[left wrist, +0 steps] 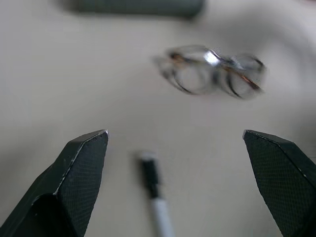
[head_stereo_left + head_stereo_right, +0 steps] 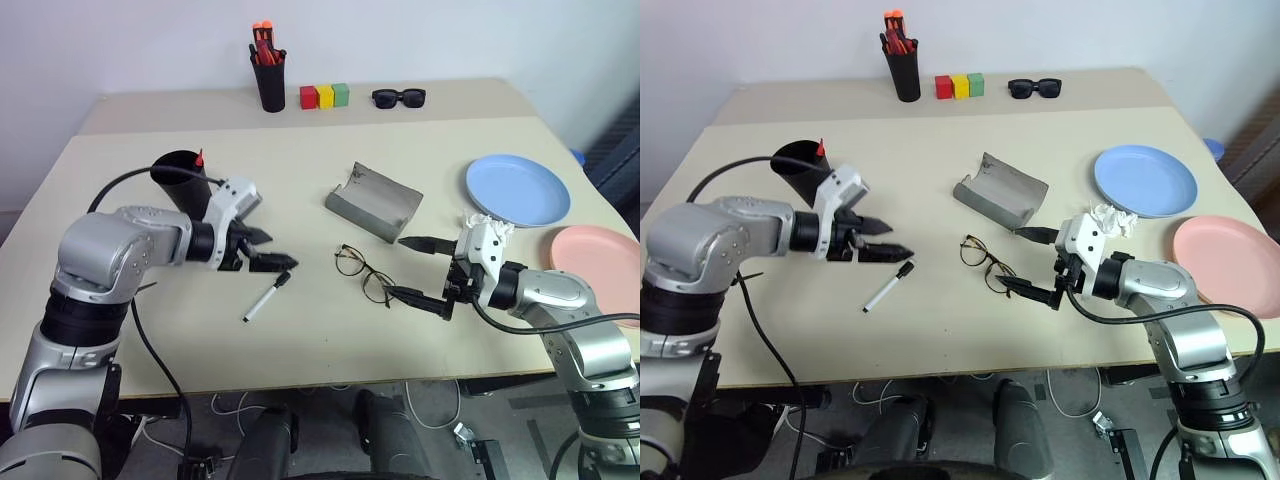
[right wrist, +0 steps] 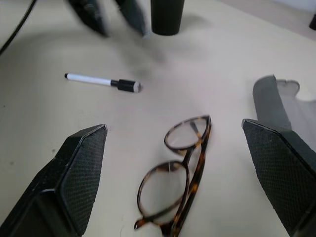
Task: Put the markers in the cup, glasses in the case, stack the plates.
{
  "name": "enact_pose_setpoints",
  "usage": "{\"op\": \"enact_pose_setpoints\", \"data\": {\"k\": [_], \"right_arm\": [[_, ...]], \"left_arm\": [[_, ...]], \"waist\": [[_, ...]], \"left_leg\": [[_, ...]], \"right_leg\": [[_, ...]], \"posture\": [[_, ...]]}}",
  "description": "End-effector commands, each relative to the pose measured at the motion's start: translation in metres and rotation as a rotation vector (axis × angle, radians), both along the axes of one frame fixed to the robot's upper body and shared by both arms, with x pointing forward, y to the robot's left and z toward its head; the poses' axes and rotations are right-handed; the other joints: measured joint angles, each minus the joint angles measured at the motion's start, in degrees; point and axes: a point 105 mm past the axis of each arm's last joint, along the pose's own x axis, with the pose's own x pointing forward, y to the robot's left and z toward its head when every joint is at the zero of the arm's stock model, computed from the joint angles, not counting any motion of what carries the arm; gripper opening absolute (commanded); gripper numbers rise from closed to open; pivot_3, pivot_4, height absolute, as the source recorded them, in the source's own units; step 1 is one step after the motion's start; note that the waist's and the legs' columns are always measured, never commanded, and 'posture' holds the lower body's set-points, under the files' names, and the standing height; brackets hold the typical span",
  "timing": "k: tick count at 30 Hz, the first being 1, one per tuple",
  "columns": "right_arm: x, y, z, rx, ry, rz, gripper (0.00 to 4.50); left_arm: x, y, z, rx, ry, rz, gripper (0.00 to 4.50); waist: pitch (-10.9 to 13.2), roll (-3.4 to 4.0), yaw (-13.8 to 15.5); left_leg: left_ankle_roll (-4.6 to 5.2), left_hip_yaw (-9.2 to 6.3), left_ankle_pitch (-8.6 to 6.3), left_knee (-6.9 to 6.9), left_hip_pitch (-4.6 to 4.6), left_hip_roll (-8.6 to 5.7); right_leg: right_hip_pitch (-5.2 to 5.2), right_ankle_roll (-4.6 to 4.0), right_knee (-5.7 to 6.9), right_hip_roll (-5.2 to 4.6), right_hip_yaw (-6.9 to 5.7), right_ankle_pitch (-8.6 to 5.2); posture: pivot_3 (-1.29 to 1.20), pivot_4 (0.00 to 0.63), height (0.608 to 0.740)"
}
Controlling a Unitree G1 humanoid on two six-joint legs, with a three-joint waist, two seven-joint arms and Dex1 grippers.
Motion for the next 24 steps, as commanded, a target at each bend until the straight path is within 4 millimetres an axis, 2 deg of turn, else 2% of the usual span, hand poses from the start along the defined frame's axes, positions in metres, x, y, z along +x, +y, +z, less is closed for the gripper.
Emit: {"op": "enact_pose_setpoints", "data": {"k": [1, 4, 15, 18, 22, 24], "right_arm": [[-0.003, 0.014, 0.012, 0.038, -0.061, 0.033, 4.5], [-0.002, 0.014, 0.012, 0.04, -0.062, 0.03, 4.5], [0.002, 0.016, 0.015, 0.048, -0.076, 0.017, 4.5], [0.004, 0.014, 0.015, 0.042, -0.081, 0.008, 4.5], [0.005, 0.013, 0.015, 0.04, -0.084, 0.004, 4.5], [0.005, 0.014, 0.016, 0.041, -0.085, 0.002, 4.5]], "left_arm": [[0.0, -0.005, -0.004, 0.026, -0.008, 0.053, 4.47], [0.003, -0.002, -0.014, 0.113, -0.012, 0.108, 4.47], [0.007, -0.015, -0.037, 0.143, 0.068, 0.174, 4.47], [0.007, -0.017, -0.039, 0.133, 0.07, 0.172, 3.57], [0.008, -0.018, -0.04, 0.133, 0.07, 0.171, 1.68], [0.007, -0.018, -0.041, 0.133, 0.075, 0.167, 0.52]], "waist": [[0.0, 0.0, 0.29], [0.01, -0.03, 0.61], [0.01, -0.02, 0.51], [0.0, -0.02, 0.53], [0.0, -0.02, 0.57], [0.0, -0.02, 0.54]], "left_leg": [[-0.01, -0.01, 0.01, 0.01, -0.01, 0.0], [-0.03, -0.01, 0.02, 0.1, -0.06, -0.02], [-0.04, -0.01, 0.02, 0.08, -0.04, -0.03], [-0.04, -0.01, 0.02, 0.08, -0.03, -0.03], [-0.04, -0.01, 0.02, 0.08, -0.05, -0.03], [-0.04, -0.01, 0.02, 0.08, -0.04, -0.03]], "right_leg": [[0.0, 0.0, 0.01, 0.0, 0.0, 0.0], [0.05, 0.01, -0.04, 0.0, 0.0, 0.01], [0.05, 0.0, -0.04, -0.01, 0.01, 0.01], [0.05, 0.0, -0.04, -0.01, 0.01, 0.01], [0.05, 0.0, -0.05, -0.01, 0.01, 0.01], [0.05, 0.0, -0.05, -0.01, 0.01, 0.01]], "posture": [[0.0, 0.15, 0.74], [0.0, 0.15, 0.74], [0.0, 0.15, 0.74], [0.0, 0.15, 0.74], [0.0, 0.15, 0.74], [0.0, 0.15, 0.74]]}}
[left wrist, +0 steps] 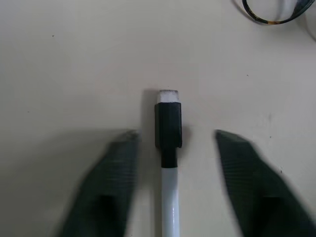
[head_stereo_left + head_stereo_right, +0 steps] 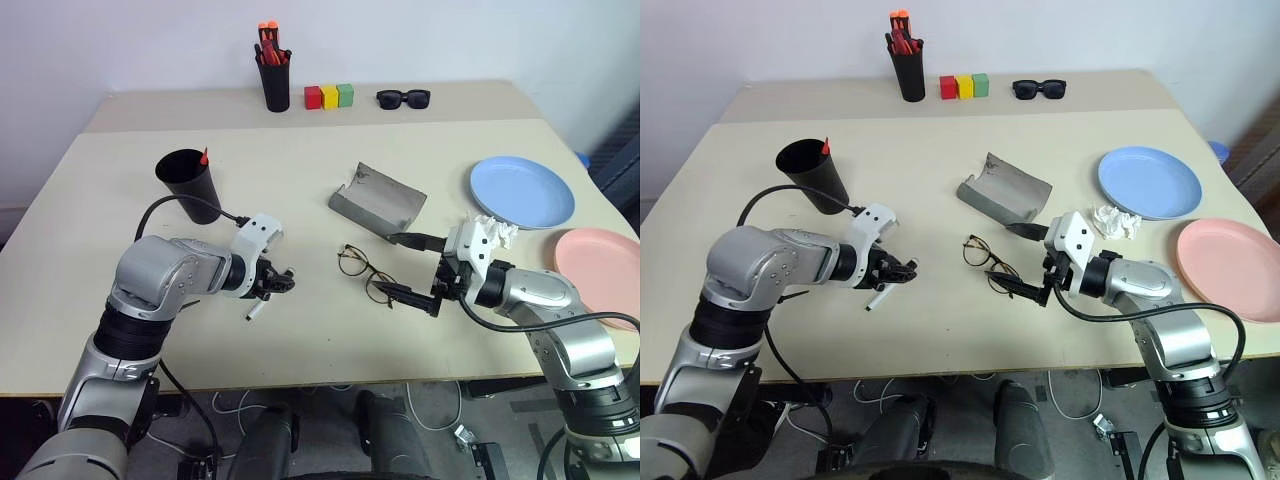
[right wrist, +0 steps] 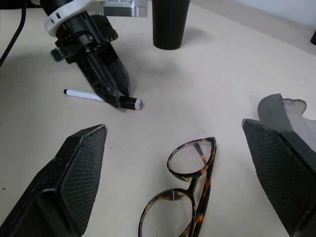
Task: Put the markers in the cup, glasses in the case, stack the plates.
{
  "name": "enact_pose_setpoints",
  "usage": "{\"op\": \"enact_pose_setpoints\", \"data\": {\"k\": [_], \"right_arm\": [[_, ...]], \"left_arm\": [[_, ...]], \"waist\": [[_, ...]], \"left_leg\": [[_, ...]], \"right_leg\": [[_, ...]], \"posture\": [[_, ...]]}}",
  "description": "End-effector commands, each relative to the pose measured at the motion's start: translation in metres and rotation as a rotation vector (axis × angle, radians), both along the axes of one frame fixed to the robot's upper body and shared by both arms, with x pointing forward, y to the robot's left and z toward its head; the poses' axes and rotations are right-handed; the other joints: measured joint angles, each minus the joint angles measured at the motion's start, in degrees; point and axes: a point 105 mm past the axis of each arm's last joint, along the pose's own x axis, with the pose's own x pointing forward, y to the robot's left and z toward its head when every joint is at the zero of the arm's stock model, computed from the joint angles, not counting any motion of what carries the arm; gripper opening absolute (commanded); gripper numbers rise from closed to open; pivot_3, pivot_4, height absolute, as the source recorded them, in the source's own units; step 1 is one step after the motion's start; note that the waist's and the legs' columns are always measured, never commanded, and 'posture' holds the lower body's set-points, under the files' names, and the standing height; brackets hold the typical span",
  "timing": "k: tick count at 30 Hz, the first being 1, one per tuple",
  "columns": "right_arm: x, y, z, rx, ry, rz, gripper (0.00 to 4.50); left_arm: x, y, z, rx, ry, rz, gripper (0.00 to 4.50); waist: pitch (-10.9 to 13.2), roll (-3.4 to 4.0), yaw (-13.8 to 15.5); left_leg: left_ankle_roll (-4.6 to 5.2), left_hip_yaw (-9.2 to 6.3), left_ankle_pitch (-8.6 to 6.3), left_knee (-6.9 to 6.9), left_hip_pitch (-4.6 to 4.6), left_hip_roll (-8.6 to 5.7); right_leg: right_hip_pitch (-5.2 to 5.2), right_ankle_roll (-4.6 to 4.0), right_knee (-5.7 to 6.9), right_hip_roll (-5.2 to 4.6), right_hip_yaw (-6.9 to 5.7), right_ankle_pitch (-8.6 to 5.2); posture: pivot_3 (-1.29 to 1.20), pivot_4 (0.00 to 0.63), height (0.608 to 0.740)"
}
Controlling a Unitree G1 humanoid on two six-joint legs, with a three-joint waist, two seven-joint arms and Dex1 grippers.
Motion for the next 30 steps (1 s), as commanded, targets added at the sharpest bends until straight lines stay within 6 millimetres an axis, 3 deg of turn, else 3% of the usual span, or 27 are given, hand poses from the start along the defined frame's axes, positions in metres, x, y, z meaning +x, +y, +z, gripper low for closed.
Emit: {"op": "enact_pose_setpoints", "data": {"k": [1, 5, 7, 9, 12, 16, 19, 21, 24, 27, 30], "right_arm": [[0.001, 0.001, 0.012, 0.014, -0.055, 0.002, 4.5], [0.0, 0.002, 0.011, 0.011, -0.057, 0.004, 4.5], [0.0, 0.001, 0.011, 0.01, -0.057, 0.003, 4.5], [0.001, 0.002, 0.012, 0.01, -0.058, 0.003, 4.5], [0.004, 0.003, 0.013, 0.012, -0.062, 0.006, 4.5], [0.006, 0.005, 0.014, 0.013, -0.067, 0.014, 4.5], [0.007, 0.007, 0.015, 0.016, -0.068, 0.022, 4.5], [0.007, 0.007, 0.016, 0.015, -0.069, 0.024, 4.5], [0.008, 0.007, 0.017, 0.014, -0.073, 0.024, 4.5], [0.008, 0.006, 0.019, 0.012, -0.075, 0.024, 4.5], [0.007, 0.005, 0.019, 0.008, -0.077, 0.021, 4.5]], "left_arm": [[0.001, -0.002, 0.004, -0.001, -0.028, -0.018, 0.07], [0.008, 0.0, 0.013, -0.011, -0.094, -0.003, 0.07], [0.023, 0.0, 0.032, -0.066, -0.219, 0.007, 0.07], [0.043, 0.001, 0.064, -0.148, -0.432, 0.021, 0.07], [0.065, 0.011, 0.128, -0.331, -0.802, 0.025, 0.07], [0.086, 0.054, 0.19, -0.382, -1.165, 0.188, 0.07], [0.086, 0.087, 0.226, -0.388, -1.383, 0.249, 0.07], [0.084, 0.106, 0.236, -0.374, -1.474, 0.283, 0.07], [0.084, 0.128, 0.236, -0.382, -1.537, 0.359, 0.07], [0.084, 0.145, 0.227, -0.394, -1.563, 0.443, 0.07], [0.091, 0.155, 0.201, -0.378, -1.515, 0.501, 0.07]], "waist": [[0.0, 0.01, 0.01], [0.0, 0.0, 0.04], [0.0, 0.0, 0.04], [0.0, 0.0, 0.07], [0.0, -0.01, 0.22], [0.0, 0.0, 0.22], [0.0, 0.0, 0.03], [0.0, 0.0, -0.01], [0.0, 0.0, 0.09], [-0.02, -0.04, 0.32], [-0.03, -0.04, 0.19]], "left_leg": [[0.0, 0.0, 0.0, 0.0, 0.0, 0.0], [0.0, 0.0, 0.0, 0.0, 0.01, 0.0], [0.0, 0.0, 0.0, 0.0, 0.01, 0.0], [-0.01, 0.0, 0.0, 0.0, 0.0, 0.0], [-0.05, 0.0, 0.03, 0.0, -0.02, 0.0], [-0.09, 0.02, 0.05, -0.01, -0.06, 0.01], [-0.08, 0.06, 0.04, -0.03, -0.06, 0.01], [-0.07, 0.08, 0.04, -0.04, -0.06, 0.01], [-0.06, 0.09, 0.03, -0.04, -0.06, 0.0], [-0.06, 0.06, 0.03, 0.0, -0.08, 0.0], [-0.05, 0.06, 0.03, 0.02, -0.08, -0.02]], "right_leg": [[0.0, 0.0, 0.0, 0.0, 0.0, 0.0], [0.01, 0.0, 0.0, 0.0, 0.0, 0.0], [0.01, 0.0, 0.0, 0.0, 0.0, 0.0], [0.0, 0.0, -0.01, 0.0, 0.0, 0.0], [0.0, -0.02, -0.05, -0.01, 0.0, 0.01], [-0.02, -0.06, -0.17, -0.01, 0.0, 0.05], [-0.03, -0.05, -0.21, -0.01, 0.0, 0.06], [-0.04, -0.04, -0.21, -0.01, 0.0, 0.06], [-0.04, -0.04, -0.19, -0.02, 0.0, 0.06], [-0.02, -0.02, -0.19, -0.02, -0.01, 0.07], [-0.01, 0.01, -0.19, -0.02, 0.0, 0.09]], "posture": [[0.0, 0.15, 0.74], [0.0, 0.15, 0.74], [0.0, 0.15, 0.74], [0.0, 0.15, 0.74], [0.0, 0.15, 0.74], [0.0, 0.15, 0.74], [0.0, 0.15, 0.74], [0.0, 0.15, 0.74], [0.0, 0.15, 0.74], [0.0, 0.15, 0.74], [0.0, 0.15, 0.74]]}}
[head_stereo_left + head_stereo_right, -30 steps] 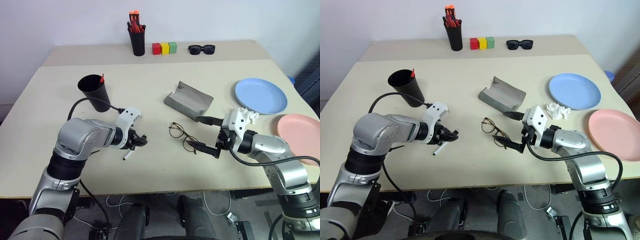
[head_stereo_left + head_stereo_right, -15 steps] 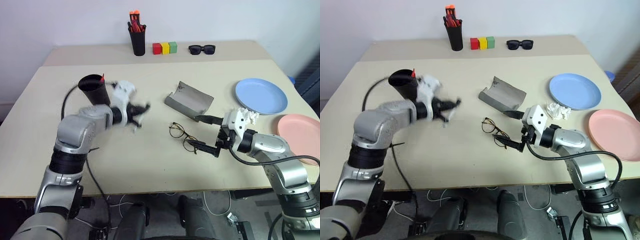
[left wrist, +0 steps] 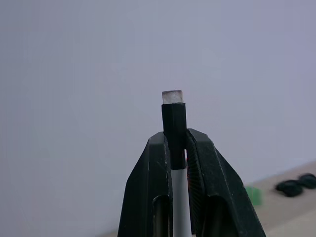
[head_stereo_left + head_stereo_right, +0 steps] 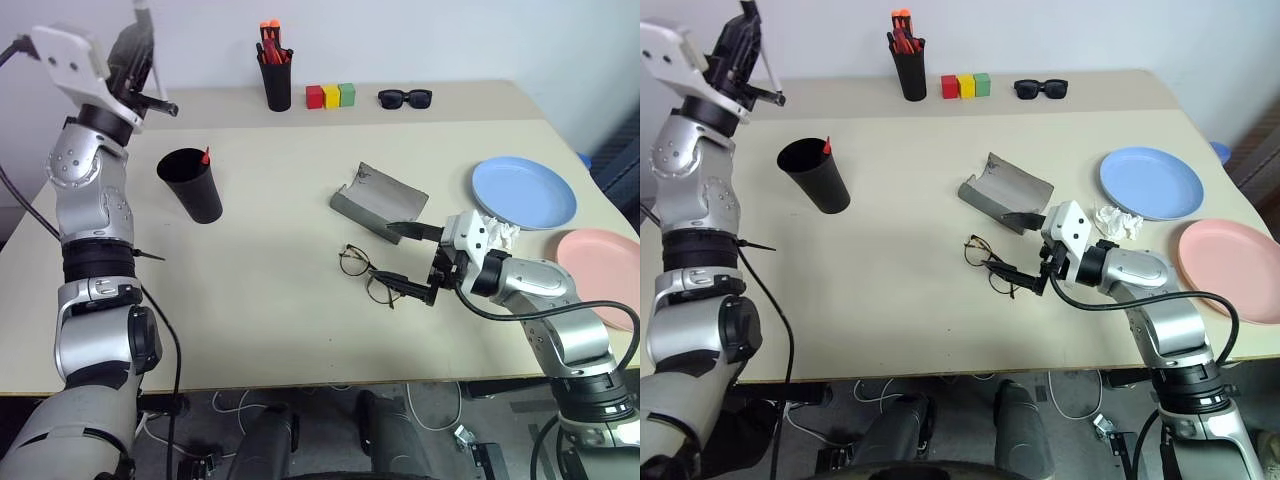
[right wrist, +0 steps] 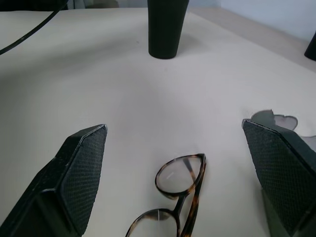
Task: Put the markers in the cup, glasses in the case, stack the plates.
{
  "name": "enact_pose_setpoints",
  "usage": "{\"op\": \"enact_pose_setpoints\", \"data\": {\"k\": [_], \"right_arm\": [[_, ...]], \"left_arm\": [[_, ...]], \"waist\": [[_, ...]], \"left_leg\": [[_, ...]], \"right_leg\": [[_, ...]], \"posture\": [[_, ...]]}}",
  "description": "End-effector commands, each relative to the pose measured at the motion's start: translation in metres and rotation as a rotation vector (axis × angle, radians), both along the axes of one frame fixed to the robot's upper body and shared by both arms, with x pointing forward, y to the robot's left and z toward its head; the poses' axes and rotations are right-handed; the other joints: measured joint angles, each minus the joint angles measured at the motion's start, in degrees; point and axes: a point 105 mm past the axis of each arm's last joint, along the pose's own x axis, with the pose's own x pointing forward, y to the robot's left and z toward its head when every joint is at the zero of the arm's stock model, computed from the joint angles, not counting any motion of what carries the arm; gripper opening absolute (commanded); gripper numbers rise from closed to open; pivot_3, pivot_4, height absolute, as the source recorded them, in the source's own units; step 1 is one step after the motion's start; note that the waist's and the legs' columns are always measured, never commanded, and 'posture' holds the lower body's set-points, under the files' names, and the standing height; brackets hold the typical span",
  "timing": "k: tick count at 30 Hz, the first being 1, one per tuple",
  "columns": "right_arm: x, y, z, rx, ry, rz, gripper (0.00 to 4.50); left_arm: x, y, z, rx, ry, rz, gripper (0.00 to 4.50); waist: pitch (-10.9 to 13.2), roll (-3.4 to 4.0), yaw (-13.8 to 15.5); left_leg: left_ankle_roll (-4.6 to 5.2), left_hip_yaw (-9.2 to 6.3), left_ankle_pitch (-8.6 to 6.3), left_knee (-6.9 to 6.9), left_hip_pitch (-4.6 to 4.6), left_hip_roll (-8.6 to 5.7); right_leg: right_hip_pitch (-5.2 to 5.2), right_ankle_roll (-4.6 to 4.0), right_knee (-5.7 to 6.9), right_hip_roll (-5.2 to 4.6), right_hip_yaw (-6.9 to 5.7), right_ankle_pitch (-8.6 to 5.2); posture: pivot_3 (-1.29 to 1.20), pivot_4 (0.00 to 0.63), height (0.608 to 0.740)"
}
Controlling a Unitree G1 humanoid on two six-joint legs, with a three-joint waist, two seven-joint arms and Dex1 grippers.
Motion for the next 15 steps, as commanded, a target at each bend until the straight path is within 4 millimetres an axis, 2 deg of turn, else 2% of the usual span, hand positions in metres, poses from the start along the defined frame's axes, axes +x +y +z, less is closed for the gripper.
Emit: {"op": "enact_pose_setpoints", "data": {"k": [1, 10, 14, 15], "right_arm": [[-0.002, 0.002, 0.01, 0.003, -0.043, 0.016, 4.5], [-0.002, 0.003, 0.011, 0.003, -0.047, 0.019, 4.5], [-0.002, 0.002, 0.011, 0.0, -0.046, 0.017, 4.5], [-0.002, 0.002, 0.011, 0.0, -0.047, 0.017, 4.5]], "left_arm": [[0.001, 0.01, -0.017, -0.026, 0.008, 0.038, 0.07], [0.004, 0.012, -0.066, -0.064, 0.109, 0.042, 0.07], [0.005, 0.008, -0.079, -0.056, 0.152, 0.039, 0.07], [0.005, 0.007, -0.082, -0.056, 0.155, 0.033, 0.92]], "waist": [[0.0, 0.0, -0.1], [0.0, 0.0, -0.22], [0.0, 0.0, -0.18], [0.0, 0.0, -0.18]], "left_leg": [[0.0, 0.0, 0.0, 0.0, 0.01, 0.0], [0.02, 0.0, -0.01, -0.01, 0.02, 0.0], [0.01, 0.0, -0.01, -0.01, 0.02, 0.0], [0.01, 0.0, -0.01, -0.01, 0.02, 0.0]], "right_leg": [[0.0, 0.0, 0.01, 0.0, 0.0, 0.0], [-0.02, 0.0, 0.04, 0.0, 0.0, 0.0], [-0.02, 0.0, 0.06, 0.0, 0.0, 0.0], [-0.02, 0.0, 0.06, 0.0, 0.0, 0.0]], "posture": [[0.0, 0.15, 0.74], [0.0, 0.15, 0.74], [0.0, 0.15, 0.74], [0.0, 0.15, 0.74]]}}
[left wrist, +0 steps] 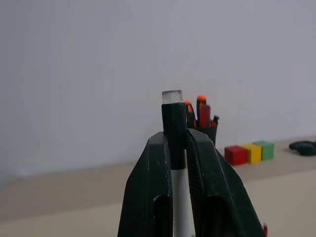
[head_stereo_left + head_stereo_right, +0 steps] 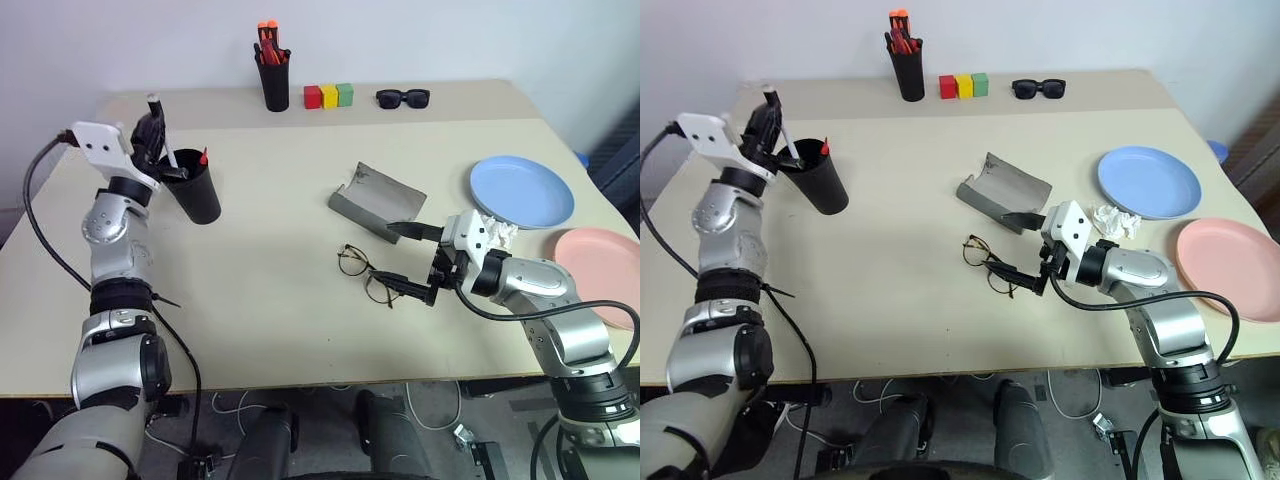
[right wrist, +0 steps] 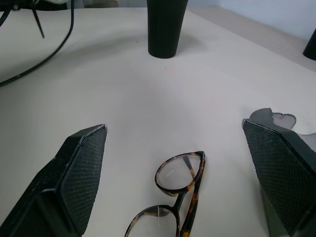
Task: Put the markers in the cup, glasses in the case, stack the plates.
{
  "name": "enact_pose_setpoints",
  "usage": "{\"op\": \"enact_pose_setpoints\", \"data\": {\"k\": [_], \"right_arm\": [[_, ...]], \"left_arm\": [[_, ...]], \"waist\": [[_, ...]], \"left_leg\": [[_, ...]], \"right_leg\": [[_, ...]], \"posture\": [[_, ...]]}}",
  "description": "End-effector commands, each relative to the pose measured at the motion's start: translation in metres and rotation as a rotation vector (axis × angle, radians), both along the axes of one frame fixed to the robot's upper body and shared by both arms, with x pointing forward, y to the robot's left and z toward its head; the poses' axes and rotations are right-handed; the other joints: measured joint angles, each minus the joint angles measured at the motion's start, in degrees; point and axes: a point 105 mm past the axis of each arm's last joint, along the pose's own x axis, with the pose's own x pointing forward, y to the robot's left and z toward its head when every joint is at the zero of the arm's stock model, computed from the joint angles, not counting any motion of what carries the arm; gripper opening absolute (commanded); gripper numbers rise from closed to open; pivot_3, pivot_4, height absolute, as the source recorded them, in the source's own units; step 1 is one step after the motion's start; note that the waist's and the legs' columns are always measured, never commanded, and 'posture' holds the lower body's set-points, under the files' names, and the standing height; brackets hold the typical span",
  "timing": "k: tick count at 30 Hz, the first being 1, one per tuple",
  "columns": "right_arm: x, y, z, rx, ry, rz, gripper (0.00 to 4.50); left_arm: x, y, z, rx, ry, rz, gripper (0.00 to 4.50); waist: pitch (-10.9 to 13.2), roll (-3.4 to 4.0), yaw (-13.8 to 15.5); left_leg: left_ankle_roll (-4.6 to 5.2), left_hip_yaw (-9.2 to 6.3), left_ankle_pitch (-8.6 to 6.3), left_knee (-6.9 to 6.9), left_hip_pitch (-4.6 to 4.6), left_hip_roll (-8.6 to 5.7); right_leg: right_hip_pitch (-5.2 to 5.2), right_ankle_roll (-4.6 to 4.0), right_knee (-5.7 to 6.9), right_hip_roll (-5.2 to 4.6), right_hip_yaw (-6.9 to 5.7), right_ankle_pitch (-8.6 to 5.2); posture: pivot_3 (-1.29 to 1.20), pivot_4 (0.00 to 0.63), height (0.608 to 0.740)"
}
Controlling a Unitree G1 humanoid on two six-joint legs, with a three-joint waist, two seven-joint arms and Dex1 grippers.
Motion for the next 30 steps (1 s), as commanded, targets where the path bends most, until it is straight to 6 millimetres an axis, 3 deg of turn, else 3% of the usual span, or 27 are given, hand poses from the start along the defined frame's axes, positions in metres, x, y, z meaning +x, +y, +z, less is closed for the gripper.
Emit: {"op": "enact_pose_setpoints", "data": {"k": [1, 7, 13, 16, 18, 23, 30], "right_arm": [[-0.001, 0.002, 0.011, 0.002, -0.049, 0.014, 4.5], [-0.001, 0.003, 0.011, 0.003, -0.048, 0.012, 4.5], [0.004, 0.001, 0.012, 0.007, -0.061, -0.004, 4.5], [0.016, -0.003, 0.013, -0.006, -0.091, -0.065, 4.5], [0.029, -0.008, 0.012, -0.026, -0.106, -0.131, 4.5], [0.051, -0.015, 0.011, -0.015, -0.069, -0.241, 4.5], [0.056, -0.015, 0.016, 0.006, -0.091, -0.263, 4.5]], "left_arm": [[-0.005, -0.002, 0.011, 0.01, -0.049, -0.003, 1.29], [-0.009, -0.009, 0.013, -0.003, -0.073, -0.04, 4.37], [-0.021, -0.048, 0.042, 0.033, -0.129, -0.28, 4.44], [-0.025, -0.068, 0.044, 0.047, -0.096, -0.414, 4.44], [-0.031, -0.087, 0.038, 0.094, -0.032, -0.552, 4.44], [-0.052, -0.11, 0.011, 0.124, 0.2, -0.815, 4.44], [-0.048, -0.121, -0.009, 0.18, 0.267, -0.824, 4.44]], "waist": [[0.0, 0.0, 0.05], [0.0, 0.0, -0.01], [0.0, 0.0, 0.04], [0.0, 0.0, -0.09], [0.0, 0.01, -0.15], [0.0, 0.03, -0.67], [0.01, 0.04, 0.13]], "left_leg": [[0.0, 0.0, 0.0, 0.0, 0.0, 0.0], [0.0, 0.0, 0.0, 0.0, 0.0, 0.0], [0.0, -0.01, 0.0, 0.0, -0.01, 0.0], [0.0, 0.0, 0.0, 0.0, 0.01, 0.0], [0.0, 0.0, 0.0, 0.0, 0.03, 0.0], [0.02, 0.01, -0.01, -0.03, 0.03, 0.01], [0.01, -0.01, -0.01, -0.04, 0.02, 0.01]], "right_leg": [[0.0, 0.0, 0.0, 0.0, 0.0, 0.0], [0.0, 0.0, 0.0, 0.0, 0.0, 0.0], [0.01, 0.0, 0.0, 0.0, 0.0, 0.0], [0.01, 0.0, 0.01, 0.0, 0.0, 0.0], [0.01, -0.01, 0.04, 0.0, 0.0, 0.0], [-0.03, -0.01, 0.06, 0.01, 0.01, 0.0], [-0.03, -0.03, 0.09, 0.02, 0.0, -0.01]], "posture": [[0.0, 0.15, 0.74], [0.0, 0.15, 0.74], [0.0, 0.15, 0.74], [0.0, 0.15, 0.74], [0.0, 0.15, 0.74], [0.0, 0.15, 0.74], [0.0, 0.15, 0.74]]}}
